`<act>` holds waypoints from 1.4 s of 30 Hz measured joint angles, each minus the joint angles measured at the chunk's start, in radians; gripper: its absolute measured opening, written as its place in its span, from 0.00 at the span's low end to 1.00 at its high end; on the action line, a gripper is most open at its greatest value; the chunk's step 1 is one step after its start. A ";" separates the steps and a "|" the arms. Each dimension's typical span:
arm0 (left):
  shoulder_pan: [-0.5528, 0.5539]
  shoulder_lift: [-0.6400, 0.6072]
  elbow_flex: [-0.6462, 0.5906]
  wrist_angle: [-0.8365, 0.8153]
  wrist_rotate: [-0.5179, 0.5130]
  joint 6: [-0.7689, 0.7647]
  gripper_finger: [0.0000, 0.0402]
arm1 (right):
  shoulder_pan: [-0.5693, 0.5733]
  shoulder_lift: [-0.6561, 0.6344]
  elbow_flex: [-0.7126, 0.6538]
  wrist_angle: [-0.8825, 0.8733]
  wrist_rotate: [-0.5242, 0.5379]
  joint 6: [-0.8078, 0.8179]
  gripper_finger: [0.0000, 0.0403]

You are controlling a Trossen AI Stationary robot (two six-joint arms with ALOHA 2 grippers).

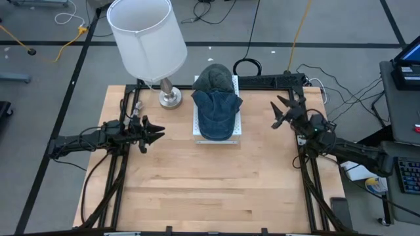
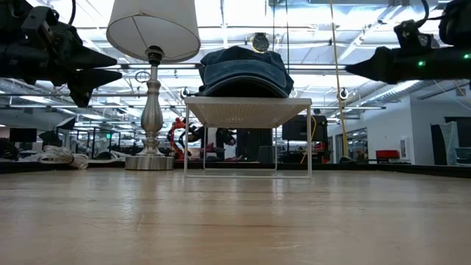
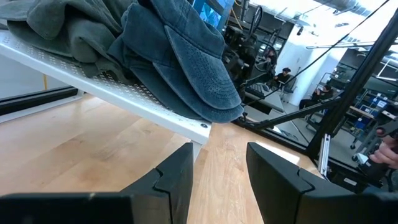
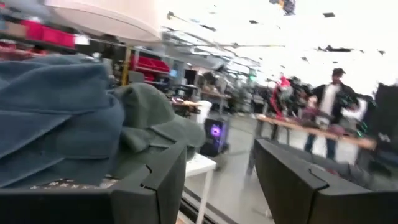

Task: Pick & Place hat
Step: Return to Home Position

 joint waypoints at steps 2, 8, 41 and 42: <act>0.000 0.000 0.000 0.000 0.000 0.000 0.38 | 0.000 -0.003 -0.001 -0.012 0.049 0.032 0.45; 0.000 0.000 0.000 0.000 0.000 0.001 0.38 | 0.000 -0.013 -0.002 -0.079 0.225 0.076 0.45; 0.000 0.000 0.000 0.000 0.000 0.000 0.38 | -0.130 -0.232 -0.044 -0.496 0.001 0.232 0.40; 0.000 0.000 0.000 0.000 0.000 0.000 0.38 | -0.130 -0.232 -0.044 -0.497 0.001 0.231 0.40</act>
